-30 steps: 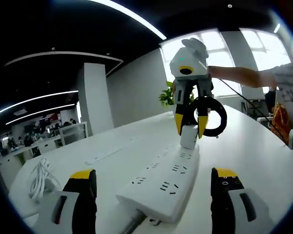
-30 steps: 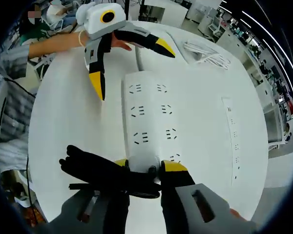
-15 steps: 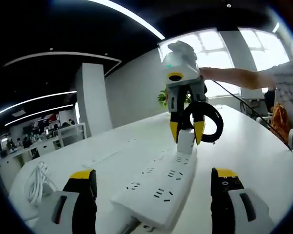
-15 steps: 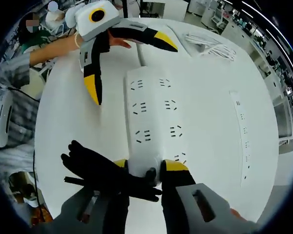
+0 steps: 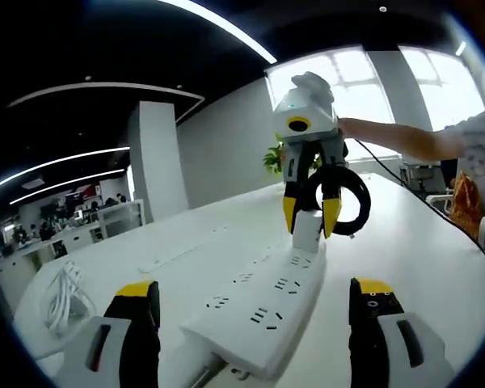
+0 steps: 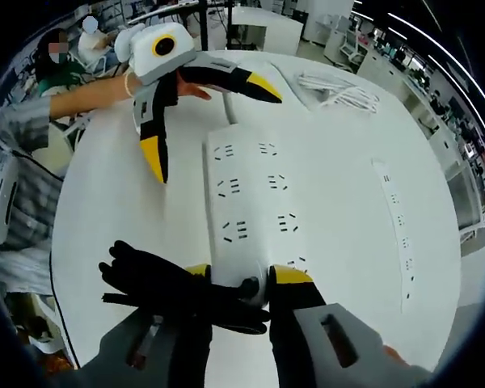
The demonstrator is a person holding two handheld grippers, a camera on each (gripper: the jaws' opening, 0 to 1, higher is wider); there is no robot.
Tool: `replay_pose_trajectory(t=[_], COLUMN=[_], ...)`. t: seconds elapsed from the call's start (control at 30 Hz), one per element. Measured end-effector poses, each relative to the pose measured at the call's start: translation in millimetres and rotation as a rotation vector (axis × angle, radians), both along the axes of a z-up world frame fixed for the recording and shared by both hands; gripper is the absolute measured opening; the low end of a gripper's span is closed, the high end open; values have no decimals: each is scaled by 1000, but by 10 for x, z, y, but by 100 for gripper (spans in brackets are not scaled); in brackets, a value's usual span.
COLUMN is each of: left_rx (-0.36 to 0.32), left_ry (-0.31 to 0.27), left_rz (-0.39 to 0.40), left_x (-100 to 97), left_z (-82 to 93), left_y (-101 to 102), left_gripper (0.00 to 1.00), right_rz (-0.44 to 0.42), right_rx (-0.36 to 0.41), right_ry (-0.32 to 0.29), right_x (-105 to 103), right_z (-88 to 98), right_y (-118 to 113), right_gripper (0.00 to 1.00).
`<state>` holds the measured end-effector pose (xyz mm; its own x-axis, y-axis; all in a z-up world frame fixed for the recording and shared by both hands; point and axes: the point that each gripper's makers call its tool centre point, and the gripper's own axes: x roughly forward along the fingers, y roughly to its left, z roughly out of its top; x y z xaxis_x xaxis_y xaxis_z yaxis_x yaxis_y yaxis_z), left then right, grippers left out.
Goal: Straighten the power strip on the desk, plug the charger into it
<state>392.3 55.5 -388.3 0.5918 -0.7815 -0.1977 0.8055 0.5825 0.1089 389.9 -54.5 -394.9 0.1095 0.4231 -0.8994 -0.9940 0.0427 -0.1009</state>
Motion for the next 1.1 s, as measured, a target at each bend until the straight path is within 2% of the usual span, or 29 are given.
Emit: replay_pose_trajectory(t=[0.23, 0.3, 0.37, 0.47, 0.53, 0.73, 0.8, 0.97, 1.03, 1.1], left_rx=[18, 19, 12, 11, 10, -2, -4, 4, 5, 6], left_ry=[-13, -19, -22, -29, -28, -22, -21, -15, -12, -10], left_rz=[4, 0, -7, -11, -12, -11, -11, -9, -6, -3], left_x=[-43, -64, -85, -104, -108, -112, -114, -122, -119, -114], left_z=[55, 90, 120, 143, 147, 154, 150, 106, 94, 89], left_y=[28, 26, 9, -8, -13, -29, -33, -28, -17, -6], left_gripper=[99, 99, 99, 99, 99, 99, 99, 99, 99, 99], right_rz=[30, 108, 122, 106, 99, 88, 89, 62, 37, 19], right_rx=[104, 103, 84, 159, 199, 243, 257, 335, 361, 366], right_ry=[-28, -81, -99, -102, -135, -221, -279, -357, -411, -433], right_x=[13, 5, 15, 21, 77, 138, 212, 342, 422, 455], right_z=[24, -3, -65, -15, 48, 134, 193, 370, 451, 491], right_y=[31, 25, -28, 23, 50, 30, 18, -23, -58, -113], right_gripper=[25, 26, 27, 41, 52, 63, 71, 91, 99, 100])
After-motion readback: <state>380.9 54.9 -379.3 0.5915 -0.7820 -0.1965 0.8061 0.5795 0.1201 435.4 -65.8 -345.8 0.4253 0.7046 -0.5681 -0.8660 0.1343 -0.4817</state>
